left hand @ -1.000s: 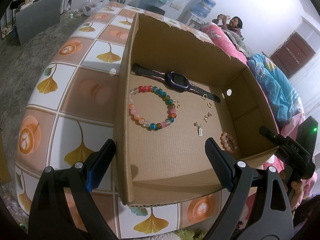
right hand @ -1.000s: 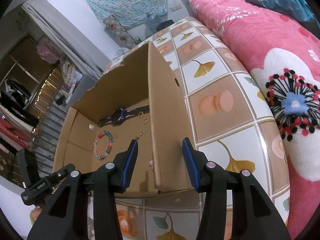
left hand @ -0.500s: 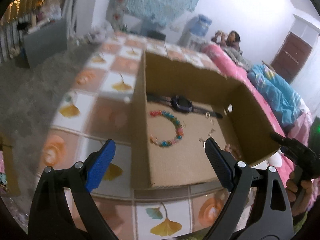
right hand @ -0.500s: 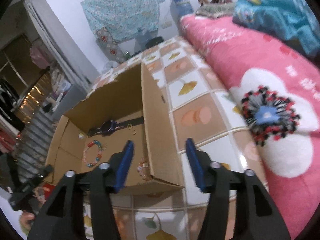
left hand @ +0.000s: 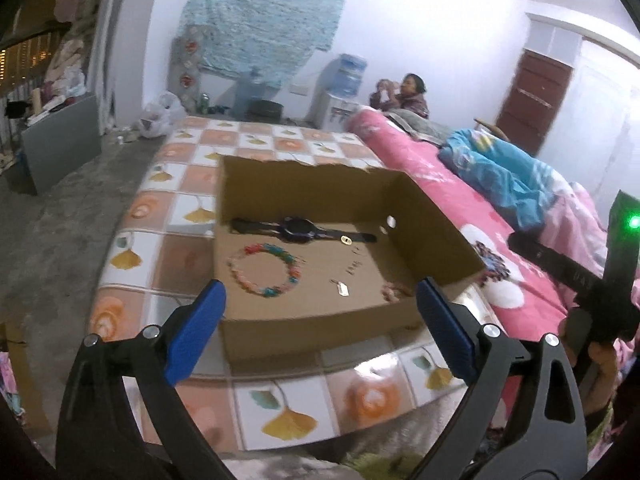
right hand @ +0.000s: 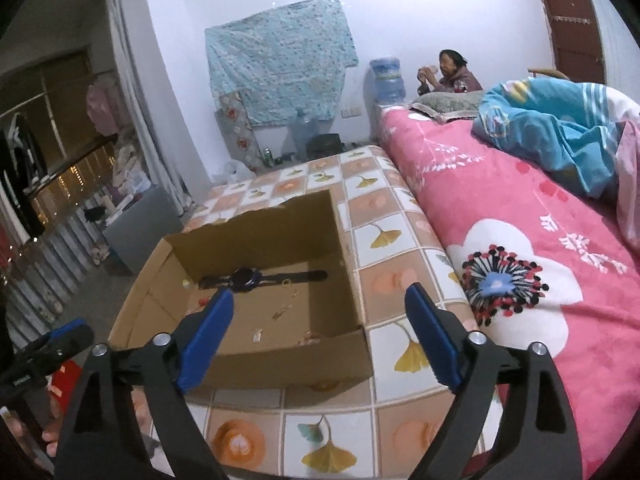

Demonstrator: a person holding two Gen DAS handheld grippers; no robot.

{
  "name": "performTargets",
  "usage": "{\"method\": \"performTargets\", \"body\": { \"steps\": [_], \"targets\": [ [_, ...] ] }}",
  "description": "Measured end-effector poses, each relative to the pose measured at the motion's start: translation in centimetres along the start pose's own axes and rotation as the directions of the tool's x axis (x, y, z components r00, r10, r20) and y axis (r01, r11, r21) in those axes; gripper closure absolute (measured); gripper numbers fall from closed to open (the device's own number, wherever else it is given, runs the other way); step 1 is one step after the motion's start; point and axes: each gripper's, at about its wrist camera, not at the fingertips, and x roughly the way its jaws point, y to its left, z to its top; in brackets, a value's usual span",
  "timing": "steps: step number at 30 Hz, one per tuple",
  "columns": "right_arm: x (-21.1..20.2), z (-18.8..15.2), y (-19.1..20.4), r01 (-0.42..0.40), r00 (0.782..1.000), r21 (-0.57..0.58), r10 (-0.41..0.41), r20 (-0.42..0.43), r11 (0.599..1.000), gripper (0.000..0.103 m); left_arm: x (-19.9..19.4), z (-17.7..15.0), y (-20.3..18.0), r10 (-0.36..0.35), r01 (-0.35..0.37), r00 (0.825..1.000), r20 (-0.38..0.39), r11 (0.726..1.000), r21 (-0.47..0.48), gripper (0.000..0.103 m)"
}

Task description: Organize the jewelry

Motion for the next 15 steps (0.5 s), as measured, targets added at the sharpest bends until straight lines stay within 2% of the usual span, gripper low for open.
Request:
{"method": "performTargets", "body": {
  "steps": [3,9,15],
  "targets": [
    [-0.3,-0.6,0.8,0.006,1.0,-0.018,-0.006,-0.013,1.0,0.013,-0.1,-0.5,-0.9,-0.007,0.007,1.0,0.004,1.0,0.003,0.009],
    [-1.4,-1.7,2.8,0.014,0.999,-0.065,-0.016,-0.028,0.998,0.008,-0.9,-1.0,-1.3,0.06,-0.06,0.998,0.018,0.998,0.005,0.008],
    [-2.0,-2.6,4.4,-0.002,0.999,-0.077,-0.001,-0.036,0.997,0.007,-1.9,-0.8,-0.2,0.207,-0.207,0.978,0.011,0.978,0.009,0.008]
  ]
}}
